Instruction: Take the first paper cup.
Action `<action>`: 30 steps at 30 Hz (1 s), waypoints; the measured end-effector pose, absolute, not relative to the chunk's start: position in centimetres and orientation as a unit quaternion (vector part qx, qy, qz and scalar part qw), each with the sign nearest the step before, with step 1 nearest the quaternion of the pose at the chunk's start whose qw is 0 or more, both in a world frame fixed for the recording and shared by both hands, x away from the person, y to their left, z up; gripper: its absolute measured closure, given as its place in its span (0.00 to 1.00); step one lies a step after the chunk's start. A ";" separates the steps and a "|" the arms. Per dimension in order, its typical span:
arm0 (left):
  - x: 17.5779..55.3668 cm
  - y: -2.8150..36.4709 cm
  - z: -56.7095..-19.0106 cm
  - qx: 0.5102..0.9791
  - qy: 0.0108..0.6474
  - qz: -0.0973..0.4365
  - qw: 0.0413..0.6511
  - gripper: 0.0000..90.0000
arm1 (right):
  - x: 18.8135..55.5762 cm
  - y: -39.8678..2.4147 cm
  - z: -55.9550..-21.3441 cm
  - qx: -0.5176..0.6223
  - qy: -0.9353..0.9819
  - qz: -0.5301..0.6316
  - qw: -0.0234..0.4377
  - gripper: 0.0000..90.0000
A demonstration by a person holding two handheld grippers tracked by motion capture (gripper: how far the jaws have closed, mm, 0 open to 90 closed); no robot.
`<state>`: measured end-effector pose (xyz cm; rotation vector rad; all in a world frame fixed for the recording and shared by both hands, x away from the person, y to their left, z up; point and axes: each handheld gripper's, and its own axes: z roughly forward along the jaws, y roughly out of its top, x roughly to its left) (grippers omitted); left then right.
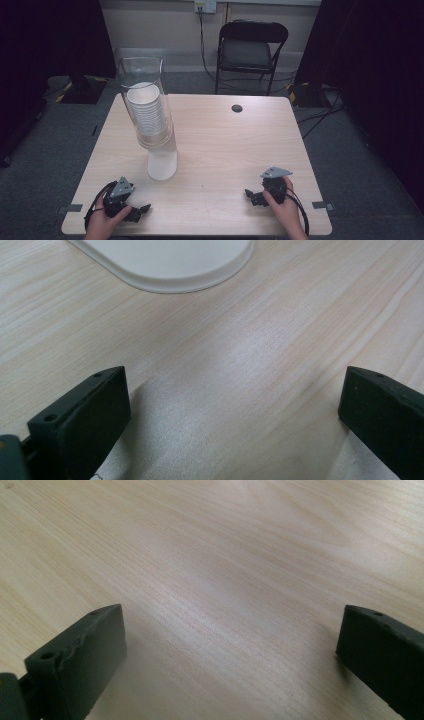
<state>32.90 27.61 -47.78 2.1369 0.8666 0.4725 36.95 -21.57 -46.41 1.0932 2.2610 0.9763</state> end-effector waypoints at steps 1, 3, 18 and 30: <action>32.9 27.6 -47.8 0.838 0.340 0.185 0.383 0.00 | 36.9 -21.6 -46.4 0.396 0.818 0.353 0.222 0.00; 32.9 27.6 -47.8 0.838 0.340 0.185 0.384 0.00 | 36.9 -21.6 -46.4 0.396 0.818 0.353 0.222 0.00; 33.6 27.6 -45.7 0.762 0.386 0.212 0.475 0.19 | 36.9 -21.6 -46.4 0.396 0.818 0.353 0.222 0.00; 35.2 26.7 -43.3 0.720 0.406 0.246 0.507 0.21 | 36.9 -21.6 -46.4 0.396 0.818 0.353 0.222 0.00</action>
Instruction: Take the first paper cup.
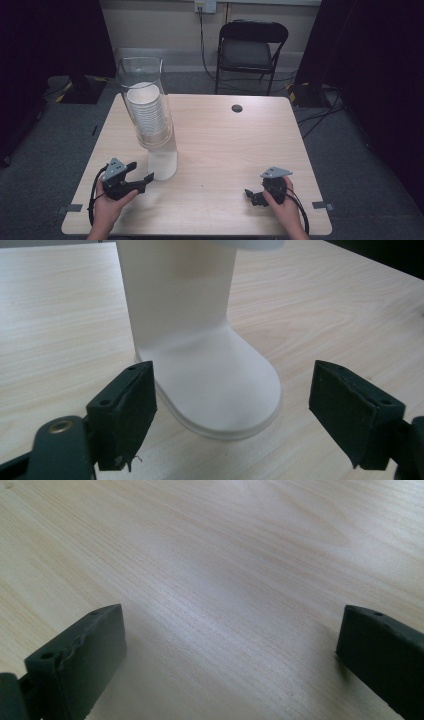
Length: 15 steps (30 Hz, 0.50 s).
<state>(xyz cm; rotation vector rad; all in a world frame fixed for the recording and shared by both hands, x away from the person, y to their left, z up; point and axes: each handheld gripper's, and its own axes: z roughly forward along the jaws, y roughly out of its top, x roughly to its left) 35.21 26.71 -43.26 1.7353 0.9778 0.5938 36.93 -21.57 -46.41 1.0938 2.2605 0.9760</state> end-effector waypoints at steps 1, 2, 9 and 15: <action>35.3 26.6 -43.0 0.721 0.404 0.246 0.507 0.22 | 36.9 -21.6 -46.4 0.396 0.818 0.353 0.222 0.00; 35.4 26.5 -42.8 0.721 0.405 0.246 0.506 0.22 | 36.9 -21.6 -46.4 0.396 0.818 0.353 0.222 0.00; 36.1 25.9 -41.2 0.719 0.406 0.253 0.504 0.22 | 36.9 -21.6 -46.4 0.396 0.818 0.353 0.222 0.00; 36.7 25.7 -39.6 0.715 0.407 0.263 0.504 0.20 | 36.9 -21.6 -46.4 0.396 0.818 0.353 0.222 0.00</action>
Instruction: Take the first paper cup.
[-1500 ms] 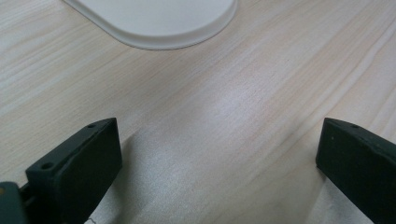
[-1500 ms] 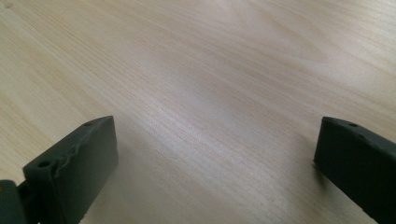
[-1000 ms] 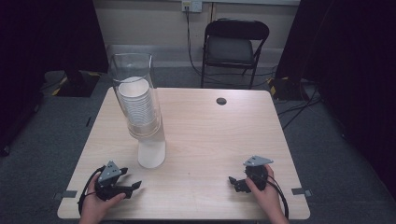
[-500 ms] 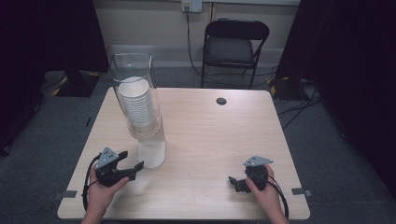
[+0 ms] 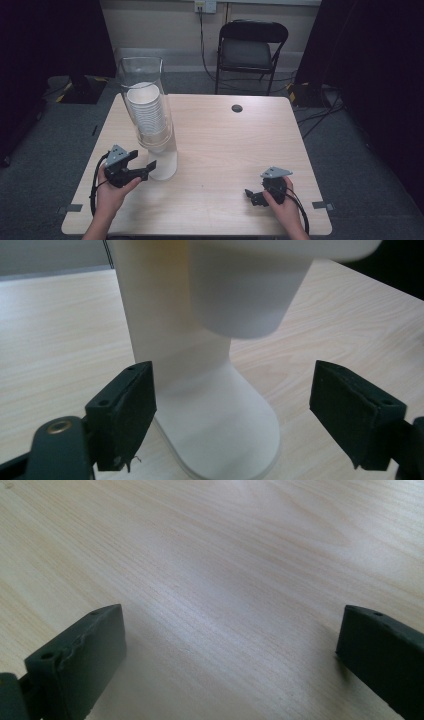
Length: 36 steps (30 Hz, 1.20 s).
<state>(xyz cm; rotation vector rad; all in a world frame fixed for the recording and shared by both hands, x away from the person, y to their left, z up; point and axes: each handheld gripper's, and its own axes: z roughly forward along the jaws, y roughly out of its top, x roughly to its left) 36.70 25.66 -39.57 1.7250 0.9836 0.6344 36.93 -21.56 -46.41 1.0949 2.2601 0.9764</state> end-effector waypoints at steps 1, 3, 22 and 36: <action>36.8 25.5 -39.4 0.713 0.408 0.265 0.504 0.19 | 36.9 -21.6 -46.4 0.396 0.818 0.353 0.222 0.00; 37.0 25.3 -39.0 0.713 0.406 0.264 0.507 0.19 | 36.9 -21.6 -46.4 0.396 0.818 0.353 0.222 0.00; 38.3 23.5 -37.6 0.708 0.388 0.290 0.515 0.18 | 36.9 -21.6 -46.4 0.396 0.818 0.353 0.222 0.00; 39.7 21.7 -38.4 0.686 0.385 0.345 0.513 0.19 | 36.9 -21.6 -46.4 0.396 0.818 0.353 0.222 0.00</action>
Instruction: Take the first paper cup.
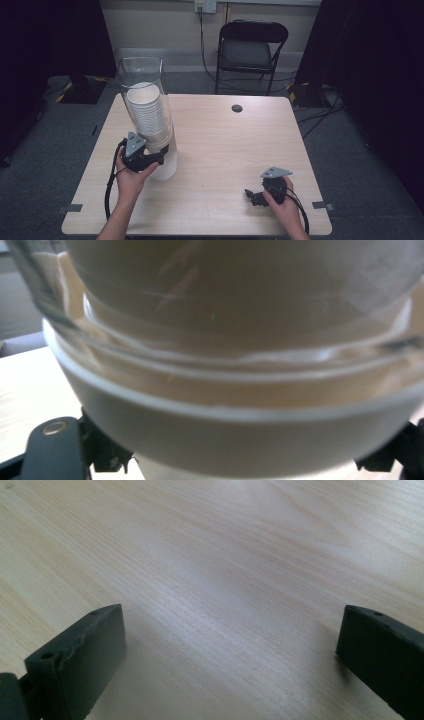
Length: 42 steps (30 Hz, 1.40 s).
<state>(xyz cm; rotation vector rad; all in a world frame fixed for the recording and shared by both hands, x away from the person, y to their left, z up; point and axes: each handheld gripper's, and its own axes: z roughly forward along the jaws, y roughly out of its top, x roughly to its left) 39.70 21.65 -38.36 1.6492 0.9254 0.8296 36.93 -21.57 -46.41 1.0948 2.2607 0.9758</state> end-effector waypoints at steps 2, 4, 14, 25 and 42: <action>39.8 21.6 -38.6 0.678 0.381 0.353 0.520 0.20 | 36.9 -21.6 -46.4 0.396 0.818 0.353 0.221 0.00; 39.9 21.4 -38.9 0.673 0.382 0.359 0.522 0.22 | 36.9 -21.6 -46.4 0.396 0.818 0.353 0.222 0.00; 40.2 21.3 -39.4 0.667 0.382 0.362 0.527 0.36 | 36.9 -21.6 -46.4 0.396 0.818 0.353 0.222 0.00; 40.0 21.2 -39.7 0.665 0.380 0.371 0.525 0.38 | 36.9 -21.6 -46.4 0.396 0.818 0.353 0.222 0.00; 39.4 21.1 -45.2 0.748 0.416 0.299 0.421 0.41 | 37.0 -21.6 -46.4 0.394 0.819 0.355 0.220 0.00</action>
